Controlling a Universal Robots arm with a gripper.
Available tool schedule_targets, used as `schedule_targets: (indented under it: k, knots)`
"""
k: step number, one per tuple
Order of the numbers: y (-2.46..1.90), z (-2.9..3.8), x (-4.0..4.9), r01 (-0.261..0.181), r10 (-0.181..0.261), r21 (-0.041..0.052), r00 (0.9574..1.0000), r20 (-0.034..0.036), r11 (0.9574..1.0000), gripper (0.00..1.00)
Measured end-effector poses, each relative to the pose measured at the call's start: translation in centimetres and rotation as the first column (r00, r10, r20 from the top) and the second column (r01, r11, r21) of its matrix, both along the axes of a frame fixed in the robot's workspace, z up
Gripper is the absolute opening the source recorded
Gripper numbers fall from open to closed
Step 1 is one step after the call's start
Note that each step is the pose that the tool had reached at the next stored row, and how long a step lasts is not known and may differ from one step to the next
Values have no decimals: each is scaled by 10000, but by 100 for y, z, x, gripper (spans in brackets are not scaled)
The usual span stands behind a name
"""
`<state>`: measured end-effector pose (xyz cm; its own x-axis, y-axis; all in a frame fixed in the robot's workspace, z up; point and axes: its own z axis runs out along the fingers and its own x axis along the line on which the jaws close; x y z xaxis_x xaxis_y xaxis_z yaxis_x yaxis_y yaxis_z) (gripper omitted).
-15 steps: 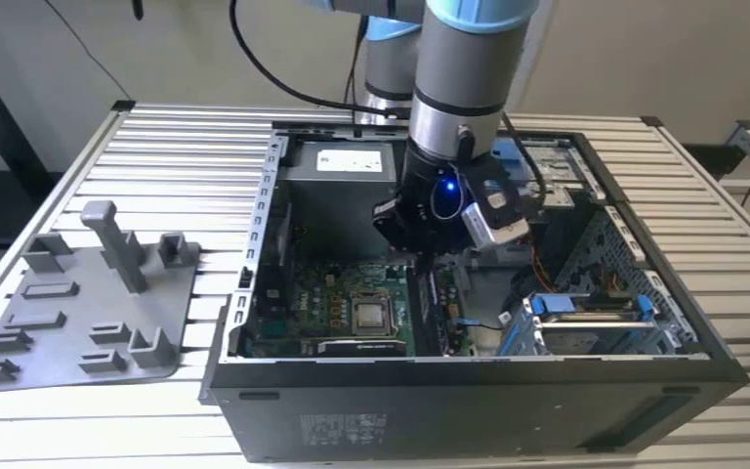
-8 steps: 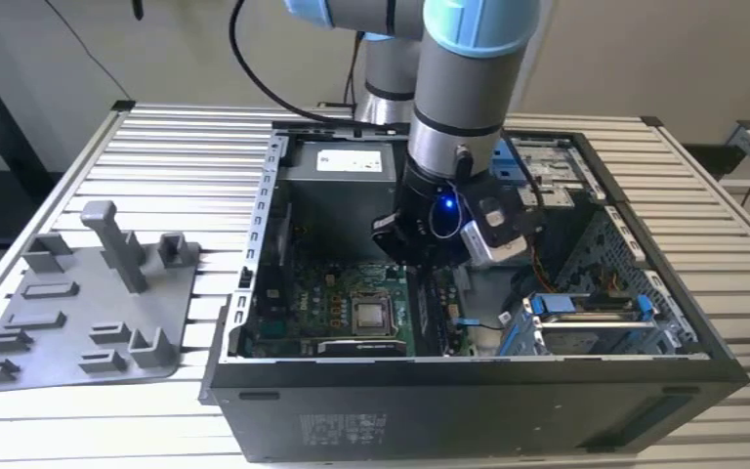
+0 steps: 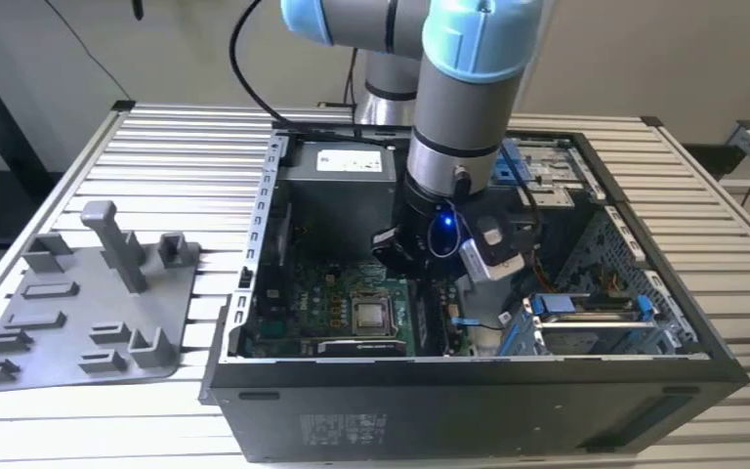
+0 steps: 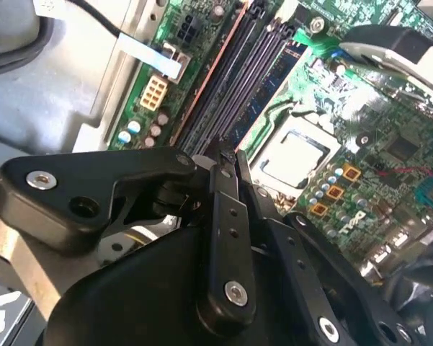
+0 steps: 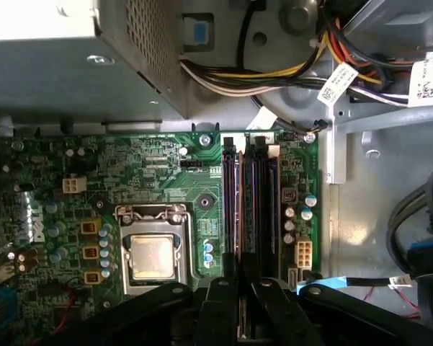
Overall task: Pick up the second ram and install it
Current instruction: 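Insert the second ram into the second slot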
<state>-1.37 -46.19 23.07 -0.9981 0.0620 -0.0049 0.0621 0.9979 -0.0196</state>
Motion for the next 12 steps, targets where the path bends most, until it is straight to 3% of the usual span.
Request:
schedule_targets:
  k: [9,12]
  knots:
    - [-19,-17,11,56,-56,1,10000,-13,10000,14]
    - [-21,-18,29,24,-24,1,10000,-51,10000,14]
